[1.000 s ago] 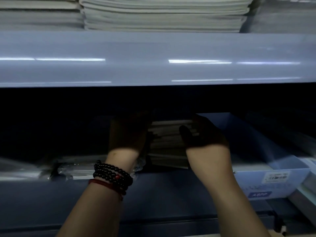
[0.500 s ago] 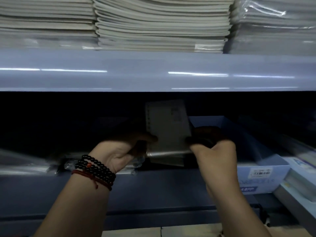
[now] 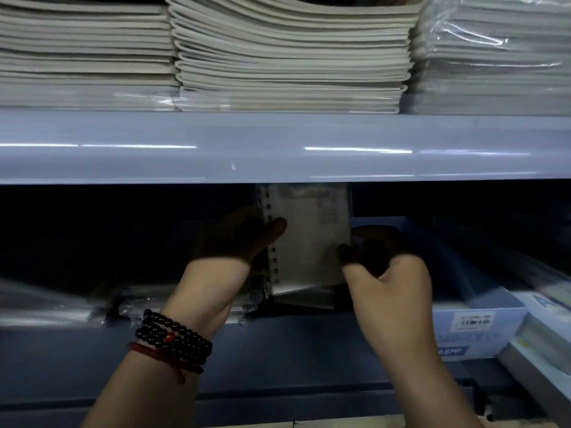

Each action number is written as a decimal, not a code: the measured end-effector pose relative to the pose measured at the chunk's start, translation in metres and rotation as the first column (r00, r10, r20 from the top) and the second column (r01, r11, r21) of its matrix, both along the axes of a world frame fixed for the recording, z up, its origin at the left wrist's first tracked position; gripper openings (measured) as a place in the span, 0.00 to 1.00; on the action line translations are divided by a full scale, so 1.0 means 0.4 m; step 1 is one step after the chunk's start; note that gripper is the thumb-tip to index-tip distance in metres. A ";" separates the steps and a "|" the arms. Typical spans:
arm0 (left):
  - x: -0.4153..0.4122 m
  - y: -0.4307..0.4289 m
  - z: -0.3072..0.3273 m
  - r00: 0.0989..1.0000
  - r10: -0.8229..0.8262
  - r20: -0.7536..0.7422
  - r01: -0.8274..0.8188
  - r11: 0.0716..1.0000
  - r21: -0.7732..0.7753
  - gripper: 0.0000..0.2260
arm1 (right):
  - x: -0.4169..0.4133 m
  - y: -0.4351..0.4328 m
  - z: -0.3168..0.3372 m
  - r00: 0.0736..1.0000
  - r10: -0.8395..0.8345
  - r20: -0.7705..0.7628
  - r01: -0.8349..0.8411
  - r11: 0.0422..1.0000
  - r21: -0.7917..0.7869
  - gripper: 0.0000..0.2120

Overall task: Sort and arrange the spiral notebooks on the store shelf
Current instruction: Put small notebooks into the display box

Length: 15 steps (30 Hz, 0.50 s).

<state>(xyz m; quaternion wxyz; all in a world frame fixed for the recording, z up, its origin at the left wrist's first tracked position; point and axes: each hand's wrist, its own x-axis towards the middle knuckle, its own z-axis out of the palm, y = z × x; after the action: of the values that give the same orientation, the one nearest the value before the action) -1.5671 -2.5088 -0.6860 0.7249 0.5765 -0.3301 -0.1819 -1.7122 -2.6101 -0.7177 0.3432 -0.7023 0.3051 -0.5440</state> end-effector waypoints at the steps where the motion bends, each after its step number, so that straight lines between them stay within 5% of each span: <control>1: -0.005 0.003 -0.005 1.000 -0.002 0.011 0.003 1.000 -0.022 0.14 | -0.005 0.002 0.009 1.000 -0.014 0.017 0.015 1.000 -0.025 0.07; 8: -0.032 0.063 -0.076 0.987 -0.134 -0.089 0.136 0.991 0.008 0.14 | -0.042 0.008 0.057 0.945 0.309 0.105 -0.326 0.901 0.285 0.08; 12: -0.043 0.086 -0.079 0.970 -0.212 -0.119 0.222 0.972 0.077 0.16 | -0.066 0.021 0.054 0.919 0.368 0.141 -0.393 0.839 0.376 0.21; 15: -0.054 0.105 -0.073 0.968 -0.239 -0.074 0.245 0.967 0.076 0.18 | -0.097 0.030 0.052 0.904 0.373 0.207 -0.426 0.800 0.421 0.15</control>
<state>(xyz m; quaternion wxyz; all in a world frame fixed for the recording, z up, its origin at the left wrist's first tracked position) -1.5886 -2.4666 -0.7150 0.6826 0.5558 -0.3665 -0.3014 -1.7509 -2.5981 -0.6967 0.6223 -0.6180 0.2492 -0.4109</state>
